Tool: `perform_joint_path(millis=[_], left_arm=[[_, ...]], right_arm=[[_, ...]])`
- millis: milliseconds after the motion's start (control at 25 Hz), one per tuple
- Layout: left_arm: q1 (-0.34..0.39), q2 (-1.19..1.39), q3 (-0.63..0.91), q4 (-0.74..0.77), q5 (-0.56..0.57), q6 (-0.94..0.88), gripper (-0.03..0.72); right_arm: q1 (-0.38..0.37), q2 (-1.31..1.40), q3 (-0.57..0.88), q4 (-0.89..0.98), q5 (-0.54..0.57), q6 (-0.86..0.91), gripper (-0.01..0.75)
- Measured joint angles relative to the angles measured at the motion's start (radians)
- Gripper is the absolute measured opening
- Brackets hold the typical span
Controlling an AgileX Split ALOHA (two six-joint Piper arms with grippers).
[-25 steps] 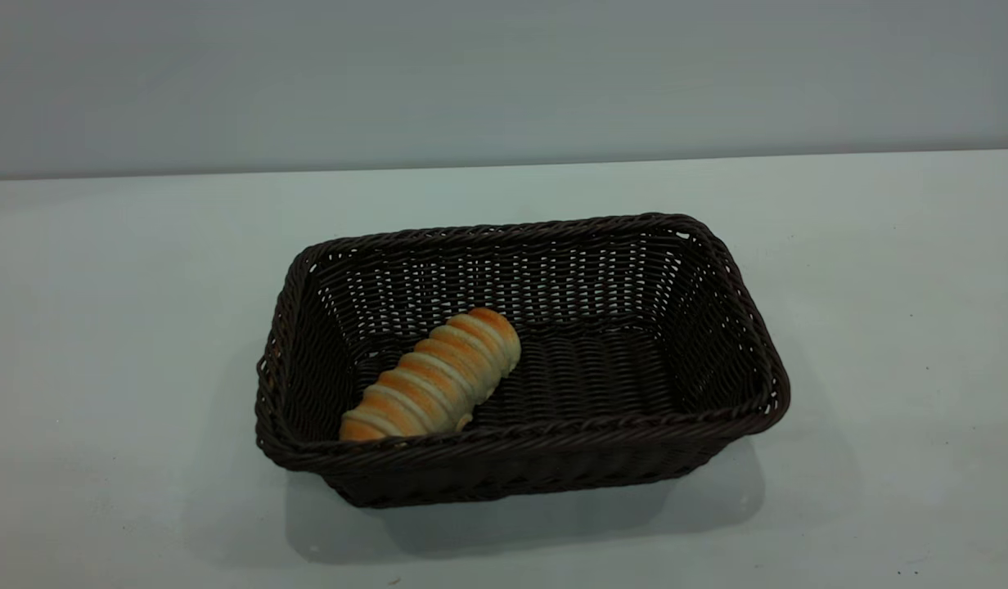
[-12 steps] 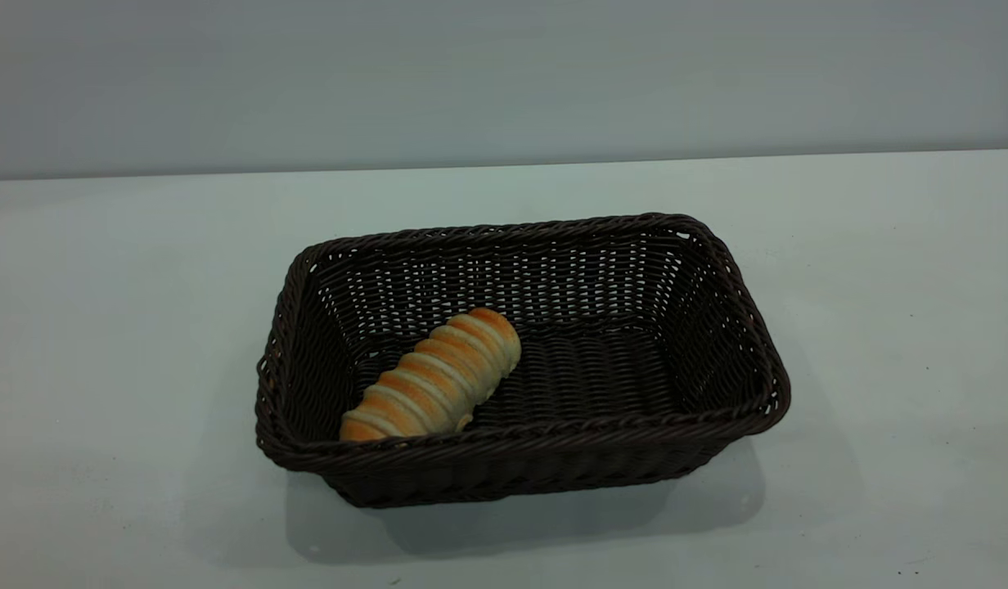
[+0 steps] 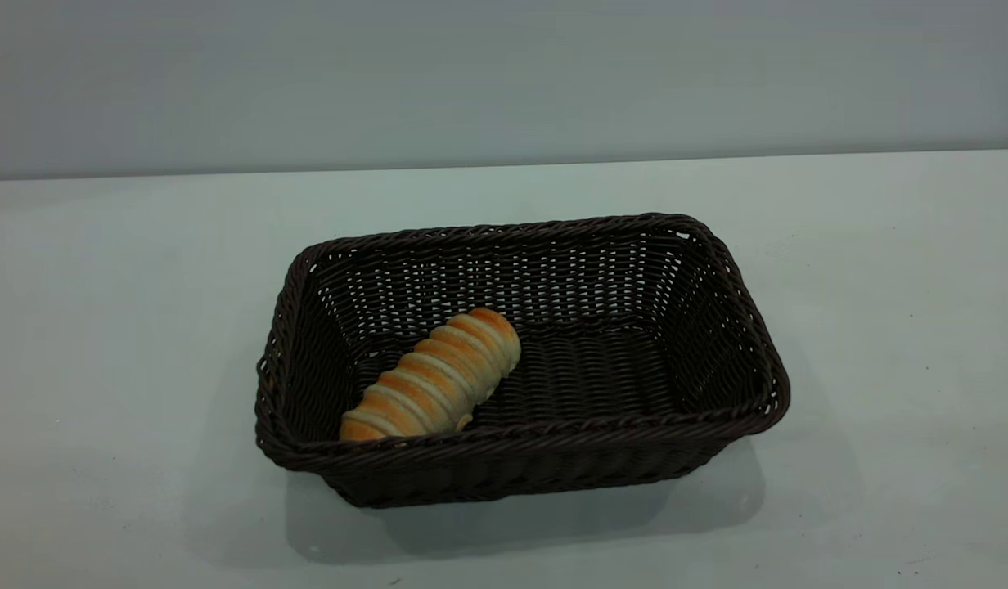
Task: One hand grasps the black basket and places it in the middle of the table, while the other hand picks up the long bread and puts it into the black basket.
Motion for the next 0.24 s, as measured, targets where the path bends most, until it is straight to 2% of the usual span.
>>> perform_joint_path(millis=[240], left_arm=[[-0.003,0.000,0.000,0.001,0.000,0.001,0.586]], right_arm=[[0.000,0.000,0.000,0.000,0.000,0.000,0.435]])
